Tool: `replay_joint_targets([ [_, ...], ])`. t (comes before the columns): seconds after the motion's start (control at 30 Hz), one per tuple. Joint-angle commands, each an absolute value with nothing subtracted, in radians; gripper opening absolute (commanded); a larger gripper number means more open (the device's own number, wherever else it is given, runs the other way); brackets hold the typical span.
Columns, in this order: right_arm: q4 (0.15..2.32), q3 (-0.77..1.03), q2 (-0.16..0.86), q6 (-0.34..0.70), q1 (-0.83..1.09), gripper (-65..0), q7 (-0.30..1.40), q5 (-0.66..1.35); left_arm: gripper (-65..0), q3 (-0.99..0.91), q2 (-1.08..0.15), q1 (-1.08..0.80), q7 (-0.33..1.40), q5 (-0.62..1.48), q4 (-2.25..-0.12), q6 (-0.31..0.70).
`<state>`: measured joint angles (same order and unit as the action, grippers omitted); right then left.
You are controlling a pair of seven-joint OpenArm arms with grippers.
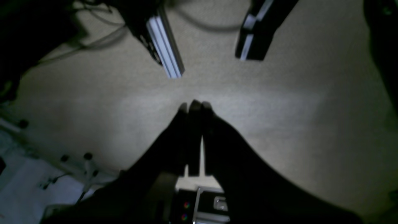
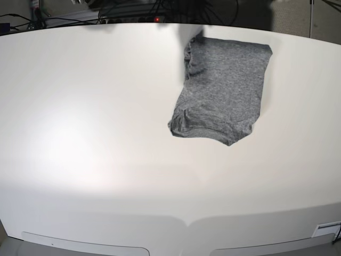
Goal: Fold the T-shirt properly
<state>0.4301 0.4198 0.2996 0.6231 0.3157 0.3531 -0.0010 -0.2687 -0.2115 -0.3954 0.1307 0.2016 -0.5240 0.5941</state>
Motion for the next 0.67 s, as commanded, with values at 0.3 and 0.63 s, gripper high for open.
replay_joint_targets([
  [0.3,0.336,0.279,0.259,0.611,0.160,-65.0,0.332,0.000,-65.0,-0.272,-0.161,-0.258,0.103,0.142,-0.442,0.447],
  [0.63,0.336,0.081,0.229,0.499,0.144,-65.0,0.309,0.100,-65.0,-0.272,-0.150,-0.244,0.095,0.187,-0.432,0.403],
])
